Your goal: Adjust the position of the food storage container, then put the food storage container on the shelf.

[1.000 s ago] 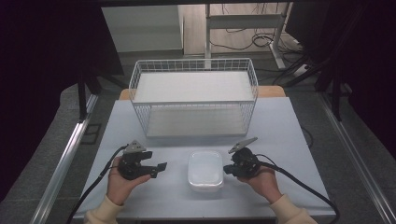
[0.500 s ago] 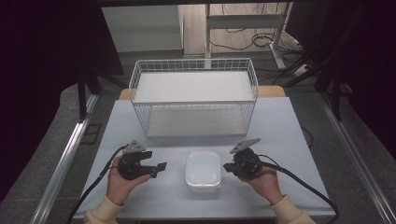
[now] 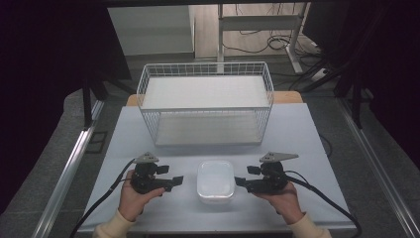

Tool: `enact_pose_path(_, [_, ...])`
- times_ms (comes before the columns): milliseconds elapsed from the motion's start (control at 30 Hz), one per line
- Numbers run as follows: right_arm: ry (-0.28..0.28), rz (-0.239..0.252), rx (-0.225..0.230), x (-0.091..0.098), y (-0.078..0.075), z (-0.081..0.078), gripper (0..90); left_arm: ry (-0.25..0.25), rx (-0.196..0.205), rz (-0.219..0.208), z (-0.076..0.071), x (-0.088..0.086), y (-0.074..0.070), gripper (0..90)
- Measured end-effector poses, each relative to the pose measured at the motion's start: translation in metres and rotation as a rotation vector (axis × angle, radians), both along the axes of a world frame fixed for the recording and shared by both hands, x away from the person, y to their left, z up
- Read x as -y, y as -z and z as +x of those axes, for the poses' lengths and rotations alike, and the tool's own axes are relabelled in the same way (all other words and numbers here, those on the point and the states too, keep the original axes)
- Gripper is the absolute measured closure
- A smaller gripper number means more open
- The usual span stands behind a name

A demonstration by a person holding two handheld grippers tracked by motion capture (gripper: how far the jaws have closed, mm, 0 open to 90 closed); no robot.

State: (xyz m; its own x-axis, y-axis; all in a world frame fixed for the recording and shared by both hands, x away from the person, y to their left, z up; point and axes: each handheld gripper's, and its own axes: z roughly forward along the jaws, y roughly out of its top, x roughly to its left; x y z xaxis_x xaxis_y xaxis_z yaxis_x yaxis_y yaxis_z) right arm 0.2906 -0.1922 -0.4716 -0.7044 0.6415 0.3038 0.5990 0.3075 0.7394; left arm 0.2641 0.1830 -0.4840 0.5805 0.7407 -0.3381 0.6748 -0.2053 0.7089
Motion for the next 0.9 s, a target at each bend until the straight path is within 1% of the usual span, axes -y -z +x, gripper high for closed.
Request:
enact_pose_path(67, [0.003, 0.008, -0.011, -0.001, 0.002, 0.001, 24.3, -0.002, -0.005, -0.004, -0.001, 0.001, 0.0, 23.1])
enact_pose_path(133, [0.006, 0.014, -0.024, -0.002, 0.003, 0.002, 23.7, -0.003, -0.007, -0.012, -0.002, 0.002, 0.0, 23.1])
enact_pose_path(167, [0.001, 0.037, -0.037, -0.002, 0.003, 0.004, 24.4, -0.002, -0.011, -0.023, -0.002, 0.002, -0.001, 22.8])
enact_pose_path(233, [-0.004, 0.042, -0.038, -0.002, 0.003, 0.004, 24.7, 0.0, -0.019, -0.042, -0.001, 0.002, -0.001, 22.5])
enact_pose_path(300, [-0.003, 0.037, -0.027, -0.001, 0.003, 0.004, 24.7, -0.01, -0.029, -0.059, 0.0, 0.002, -0.002, 22.2])
enact_pose_path(367, [0.008, 0.039, -0.036, -0.001, 0.003, 0.007, 23.6, -0.027, -0.048, -0.081, 0.003, 0.003, -0.002, 22.2])
enact_pose_path(400, [0.008, 0.039, -0.036, -0.001, 0.003, 0.007, 23.6, -0.027, -0.048, -0.081, 0.003, 0.003, -0.002, 22.3])
enact_pose_path(433, [-0.024, 0.088, -0.028, -0.001, 0.0, 0.009, 22.7, -0.028, -0.058, -0.103, 0.005, 0.003, -0.003, 22.5])
enact_pose_path(467, [-0.024, 0.088, -0.028, -0.001, 0.0, 0.009, 22.7, -0.023, -0.066, -0.125, 0.007, 0.003, -0.005, 22.5])
enact_pose_path(500, [-0.012, 0.102, -0.031, 0.0, -0.007, 0.013, 22.7, -0.025, -0.059, -0.12, 0.009, 0.004, -0.008, 22.5])
enact_pose_path(533, [-0.002, 0.107, -0.03, 0.0, -0.01, 0.015, 22.9, -0.039, -0.021, -0.091, 0.01, 0.007, -0.018, 22.6])
enact_pose_path(567, [-0.002, 0.107, -0.03, 0.0, -0.01, 0.015, 22.9, -0.039, -0.021, -0.091, 0.01, 0.007, -0.018, 22.7])
enact_pose_path(600, [0.009, 0.108, -0.03, 0.0, -0.013, 0.016, 23.7, -0.036, -0.015, -0.098, 0.01, 0.01, -0.022, 22.7])
enact_pose_path(633, [0.018, 0.111, -0.04, 0.001, -0.015, 0.016, 24.0, -0.029, -0.014, -0.102, 0.011, 0.013, -0.025, 22.6])
enact_pose_path(667, [0.037, 0.1, -0.051, -0.002, -0.019, 0.016, 24.5, -0.019, -0.029, -0.109, 0.013, 0.018, -0.027, 22.4])
enact_pose_path(700, [0.045, 0.098, -0.054, -0.003, -0.02, 0.016, 24.7, -0.012, -0.044, -0.119, 0.014, 0.021, -0.027, 22.3])
enact_pose_path(733, [0.045, 0.098, -0.054, -0.003, -0.02, 0.016, 24.7, -0.012, -0.044, -0.119, 0.014, 0.021, -0.027, 22.3])
enact_pose_path(767, [0.051, 0.096, -0.062, -0.006, -0.021, 0.017, 24.7, -0.003, -0.07, -0.14, 0.015, 0.024, -0.025, 22.3])
enact_pose_path(800, [0.052, 0.102, -0.079, -0.011, -0.021, 0.017, 24.8, 0.0, -0.106, -0.161, 0.016, 0.027, -0.021, 21.3])
enact_pose_path(867, [0.046, 0.098, -0.085, -0.014, -0.016, 0.016, 24.8, 0.008, -0.123, -0.157, 0.016, 0.031, -0.017, 21.3])
enact_pose_path(900, [0.046, 0.098, -0.085, -0.014, -0.016, 0.016, 24.8, 0.008, -0.123, -0.157, 0.016, 0.031, -0.017, 21.3])
